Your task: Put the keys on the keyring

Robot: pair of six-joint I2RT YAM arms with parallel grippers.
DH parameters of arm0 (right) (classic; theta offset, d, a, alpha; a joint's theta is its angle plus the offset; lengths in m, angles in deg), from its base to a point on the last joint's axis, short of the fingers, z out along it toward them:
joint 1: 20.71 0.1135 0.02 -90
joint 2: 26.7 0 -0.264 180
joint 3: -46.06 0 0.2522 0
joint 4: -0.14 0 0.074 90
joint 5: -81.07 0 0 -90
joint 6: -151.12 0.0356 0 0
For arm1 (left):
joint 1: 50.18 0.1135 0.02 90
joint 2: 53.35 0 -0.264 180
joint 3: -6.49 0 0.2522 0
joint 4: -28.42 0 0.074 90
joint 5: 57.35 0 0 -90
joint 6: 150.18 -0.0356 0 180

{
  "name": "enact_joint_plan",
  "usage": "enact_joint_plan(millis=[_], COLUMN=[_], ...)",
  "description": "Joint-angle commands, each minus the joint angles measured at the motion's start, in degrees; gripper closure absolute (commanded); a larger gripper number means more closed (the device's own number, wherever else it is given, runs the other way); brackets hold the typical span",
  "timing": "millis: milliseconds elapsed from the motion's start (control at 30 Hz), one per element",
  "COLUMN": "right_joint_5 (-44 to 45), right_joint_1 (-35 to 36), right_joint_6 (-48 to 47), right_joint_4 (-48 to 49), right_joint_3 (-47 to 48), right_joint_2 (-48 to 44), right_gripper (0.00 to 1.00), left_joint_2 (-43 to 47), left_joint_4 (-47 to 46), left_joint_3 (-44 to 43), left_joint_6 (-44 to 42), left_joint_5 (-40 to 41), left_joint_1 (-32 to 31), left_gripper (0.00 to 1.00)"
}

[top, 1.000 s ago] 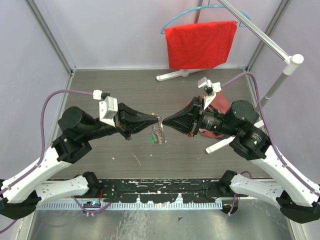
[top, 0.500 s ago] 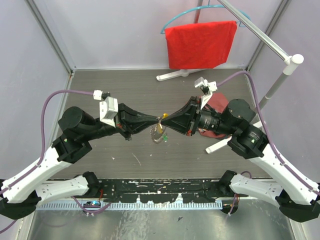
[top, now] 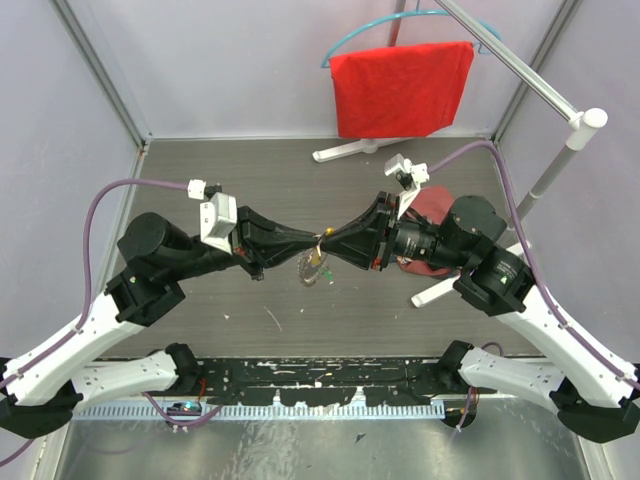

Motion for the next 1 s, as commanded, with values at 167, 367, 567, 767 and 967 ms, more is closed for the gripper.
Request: enact_joint_plan(millis=[167,367,567,767,967], right_joint_5=[2.7,1.4,-2.5,-4.4,-5.2], right_joint_1=[0.0,0.0,0.0,0.0,0.0], right_joint_6=[-13.2,-18.2,-18.0,-17.0,-16.2], right_joint_4=[0.1,3.1,7.8,9.5,10.5], right_joint_3=[1.9,1.1,0.1,-0.6,-1.3], right_joint_2=[-6.4,-7.5,-6.0,-4.8,-4.3], right_gripper=[0.61,0.59,0.59,0.58,0.6], left_joint_2=[1.0,0.1,-0.8,-1.1,-1.3], left_joint_4=[-3.6,-4.6,-5.8,-6.3,-7.2], left_joint_3=[0.2,0.4,0.4,0.6,0.7], left_joint_6=[0.7,2.0,3.1,3.7,4.1], left_joint_5=[-0.5,-0.7,-1.6,-1.4,-1.9], left_joint_1=[-0.2,-0.1,-0.1,-0.1,-0.2], left_gripper=[1.0,1.0,1.0,1.0,1.0])
